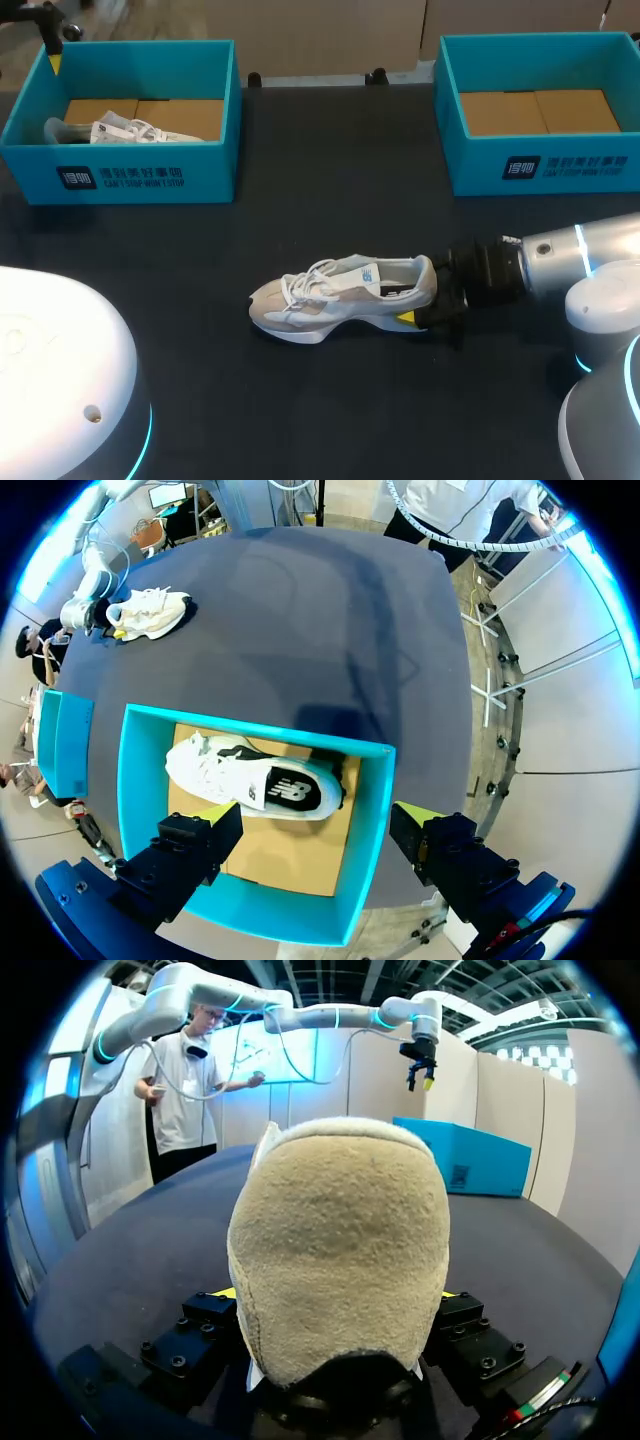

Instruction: Take the shoe out of the shoebox, open the shoe tongue, remove and reinsert the insole, then place the shoe into the shoebox

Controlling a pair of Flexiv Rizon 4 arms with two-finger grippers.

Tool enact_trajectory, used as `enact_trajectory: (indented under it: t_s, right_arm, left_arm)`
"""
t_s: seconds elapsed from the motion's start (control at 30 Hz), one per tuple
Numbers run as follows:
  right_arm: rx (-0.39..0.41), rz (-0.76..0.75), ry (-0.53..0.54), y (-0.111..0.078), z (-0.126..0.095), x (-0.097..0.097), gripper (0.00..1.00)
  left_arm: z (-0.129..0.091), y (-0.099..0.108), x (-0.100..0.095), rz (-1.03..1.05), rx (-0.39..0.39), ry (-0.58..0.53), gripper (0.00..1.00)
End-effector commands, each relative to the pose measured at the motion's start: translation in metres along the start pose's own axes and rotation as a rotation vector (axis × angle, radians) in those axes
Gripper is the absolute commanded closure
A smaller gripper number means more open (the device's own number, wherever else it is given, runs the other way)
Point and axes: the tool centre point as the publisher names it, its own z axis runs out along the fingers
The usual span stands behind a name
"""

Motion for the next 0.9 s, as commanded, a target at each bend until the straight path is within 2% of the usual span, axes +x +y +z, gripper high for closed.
enact_trajectory:
  t_s: [0.03,0.1,0.3,0.33,0.4,0.43,0.63,0.73,0.9]
  right_arm:
    - [0.002,0.000,-0.002,0.000,0.002,0.001,1.00]
    - [0.002,0.000,-0.002,0.000,0.002,0.001,1.00]
    - [0.002,0.000,-0.002,0.000,0.002,0.001,1.00]
    - [0.002,0.000,-0.002,0.000,0.002,0.001,1.00]
    - [0.002,0.000,-0.002,0.000,0.002,0.001,1.00]
    - [0.002,0.000,-0.002,0.000,0.002,0.001,1.00]
    - [0.002,0.000,-0.002,0.000,0.002,0.001,1.00]
    - [0.002,0.000,-0.002,0.000,0.002,0.001,1.00]
    - [0.002,0.000,-0.002,0.000,0.002,0.001,1.00]
  left_arm:
    - [-0.003,-0.013,-0.015,-0.062,-0.047,0.053,0.00]
    - [-0.005,-0.020,-0.021,-0.099,-0.091,0.065,0.00]
    - [-0.010,-0.036,-0.033,-0.311,-0.115,0.050,0.00]
    - [-0.010,-0.041,-0.036,-0.347,-0.153,0.069,0.00]
    - [-0.009,-0.046,-0.039,-0.444,-0.137,0.053,0.00]
    - [-0.009,-0.048,-0.042,-0.485,-0.170,0.075,0.00]
    - [-0.008,-0.065,-0.055,-0.760,-0.177,0.062,0.00]
    - [-0.008,-0.071,-0.063,-0.834,-0.181,0.055,0.00]
    - [-0.007,-0.076,-0.075,-0.973,-0.127,0.052,0.00]
